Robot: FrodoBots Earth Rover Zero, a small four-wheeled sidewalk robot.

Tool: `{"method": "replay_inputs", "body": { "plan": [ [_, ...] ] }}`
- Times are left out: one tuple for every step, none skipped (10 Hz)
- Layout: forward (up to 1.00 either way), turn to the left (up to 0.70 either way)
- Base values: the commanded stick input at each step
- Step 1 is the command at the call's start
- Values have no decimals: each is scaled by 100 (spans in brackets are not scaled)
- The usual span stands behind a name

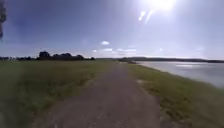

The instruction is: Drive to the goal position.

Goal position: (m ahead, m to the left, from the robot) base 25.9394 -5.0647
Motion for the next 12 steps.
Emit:
{"method": "replay_inputs", "body": {
  "plan": [
    [70,0],
    [70,0],
    [70,0],
    [70,0],
    [70,0],
    [70,0],
    [70,0],
    [70,0],
    [70,0],
    [70,0],
    [70,0],
    [70,0]
  ]
}}
